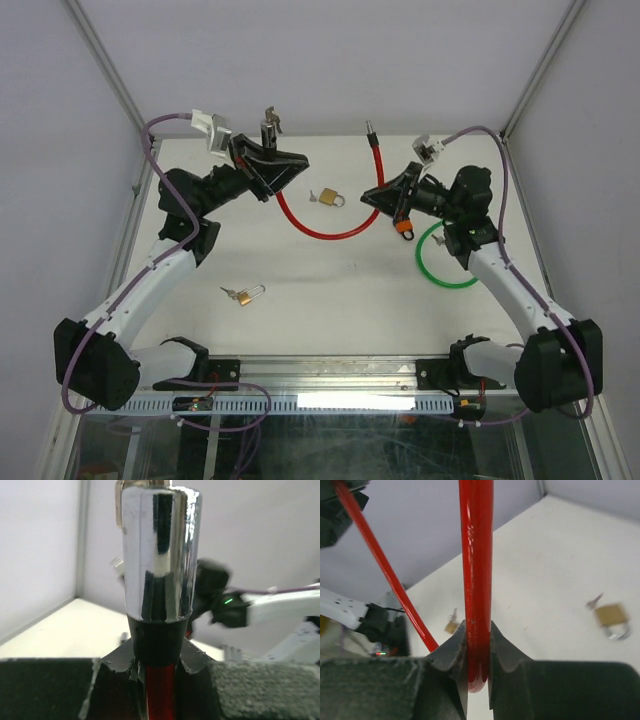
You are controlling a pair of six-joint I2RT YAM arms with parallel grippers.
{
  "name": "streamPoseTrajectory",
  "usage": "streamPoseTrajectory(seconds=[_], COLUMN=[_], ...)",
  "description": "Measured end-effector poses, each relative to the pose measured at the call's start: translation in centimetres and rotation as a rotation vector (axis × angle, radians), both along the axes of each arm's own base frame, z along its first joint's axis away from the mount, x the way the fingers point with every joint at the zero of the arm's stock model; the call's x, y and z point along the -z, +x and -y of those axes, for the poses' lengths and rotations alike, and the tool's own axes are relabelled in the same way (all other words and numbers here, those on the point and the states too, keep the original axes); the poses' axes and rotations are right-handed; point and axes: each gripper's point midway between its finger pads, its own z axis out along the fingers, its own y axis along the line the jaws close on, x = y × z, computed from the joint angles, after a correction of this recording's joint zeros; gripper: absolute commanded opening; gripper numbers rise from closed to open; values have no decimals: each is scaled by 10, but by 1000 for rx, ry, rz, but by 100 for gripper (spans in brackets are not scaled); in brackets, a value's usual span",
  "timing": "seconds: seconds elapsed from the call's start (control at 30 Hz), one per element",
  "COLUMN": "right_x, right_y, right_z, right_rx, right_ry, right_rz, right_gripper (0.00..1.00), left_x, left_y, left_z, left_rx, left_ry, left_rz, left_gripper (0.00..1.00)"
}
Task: Lock with the key
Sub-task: Lock the lock.
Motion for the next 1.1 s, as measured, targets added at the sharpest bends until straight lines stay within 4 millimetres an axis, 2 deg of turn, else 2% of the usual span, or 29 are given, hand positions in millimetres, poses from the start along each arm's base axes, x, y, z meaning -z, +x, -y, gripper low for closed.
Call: streamPoseTrajectory(seconds=[0.07,0.17,0.23,0.3,0.4,0.5,0.63,0.9,1.1], right_x=[-40,-63,-57,-38,-8,10,18,18,16], right_y=[-4,-16,-26,-35,-42,-46,-47,-45,-37], right_z=[-5,-17,-30,-40,-45,-48,-49,-46,-37], right_rx=[3,-12,-47,-91,-132,-150,-150,-136,-107], right_ry=[-82,-175,-239,-308,-399,-460,-489,-489,-479], right_rz=[209,376,409,393,332,284,267,249,226], right_gripper=[0,0,0,0,0,0,0,0,0], left_x=[-3,5,23,49,90,113,120,124,126], left_y=[11,26,36,42,48,53,57,59,60], left_z=[-4,-5,1,9,17,16,11,8,6], left_rx=[-94,-198,-249,-281,-308,-328,-356,-372,-381], left_ry=[73,179,260,347,479,559,598,636,646], left_rz=[25,37,20,-10,-57,-78,-69,-29,-18], left_gripper=[0,0,0,0,0,0,0,0,0])
